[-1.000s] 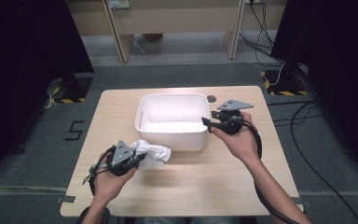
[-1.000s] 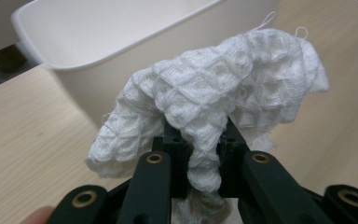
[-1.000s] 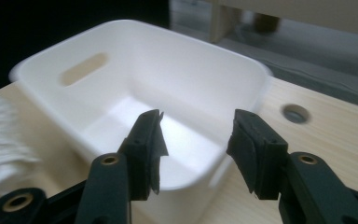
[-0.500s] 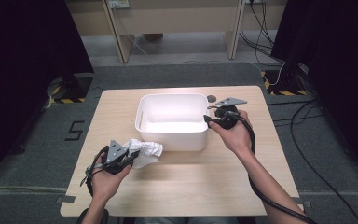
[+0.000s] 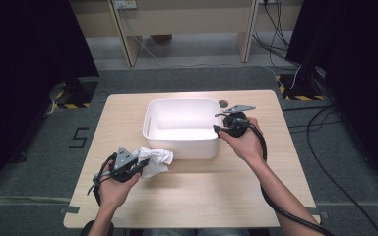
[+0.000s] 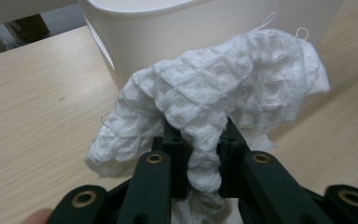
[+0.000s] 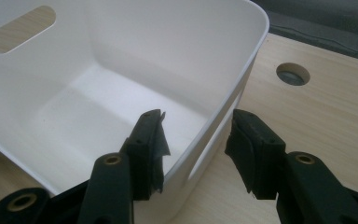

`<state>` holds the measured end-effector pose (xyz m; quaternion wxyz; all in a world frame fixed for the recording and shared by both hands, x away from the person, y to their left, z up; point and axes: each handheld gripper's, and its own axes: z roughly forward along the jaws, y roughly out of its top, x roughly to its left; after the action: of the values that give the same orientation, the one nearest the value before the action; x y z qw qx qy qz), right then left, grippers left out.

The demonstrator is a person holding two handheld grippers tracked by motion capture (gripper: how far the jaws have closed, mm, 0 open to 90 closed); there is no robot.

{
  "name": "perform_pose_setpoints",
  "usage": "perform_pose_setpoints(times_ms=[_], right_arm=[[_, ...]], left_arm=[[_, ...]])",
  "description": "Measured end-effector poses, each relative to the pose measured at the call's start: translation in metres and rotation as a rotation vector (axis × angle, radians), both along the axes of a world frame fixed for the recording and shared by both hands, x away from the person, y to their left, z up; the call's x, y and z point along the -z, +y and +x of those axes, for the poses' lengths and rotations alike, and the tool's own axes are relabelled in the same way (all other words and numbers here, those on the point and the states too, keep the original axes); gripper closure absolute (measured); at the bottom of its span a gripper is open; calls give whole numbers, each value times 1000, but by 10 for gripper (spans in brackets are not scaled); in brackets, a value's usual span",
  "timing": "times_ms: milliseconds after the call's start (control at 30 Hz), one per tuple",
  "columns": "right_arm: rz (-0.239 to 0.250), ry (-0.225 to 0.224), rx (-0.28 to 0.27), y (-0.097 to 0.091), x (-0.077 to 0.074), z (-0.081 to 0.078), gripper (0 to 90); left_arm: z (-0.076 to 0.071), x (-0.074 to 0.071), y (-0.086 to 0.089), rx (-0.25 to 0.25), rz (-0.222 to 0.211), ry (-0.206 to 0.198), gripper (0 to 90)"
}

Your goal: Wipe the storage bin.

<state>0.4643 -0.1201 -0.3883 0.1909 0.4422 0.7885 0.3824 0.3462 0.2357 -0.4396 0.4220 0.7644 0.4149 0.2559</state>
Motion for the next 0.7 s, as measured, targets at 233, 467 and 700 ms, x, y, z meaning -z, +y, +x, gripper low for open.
perform_pose_setpoints(times_ms=[233,467,700], right_arm=[[-18,-1,26,3,0,0,562],[10,18,41,2,-2,-5,575],[30,15,45,5,-9,-10,576]], left_arm=[[0,2,2,-1,-9,15,775],[-1,6,1,-3,12,26,775],[-5,-2,6,-44,15,12,775]])
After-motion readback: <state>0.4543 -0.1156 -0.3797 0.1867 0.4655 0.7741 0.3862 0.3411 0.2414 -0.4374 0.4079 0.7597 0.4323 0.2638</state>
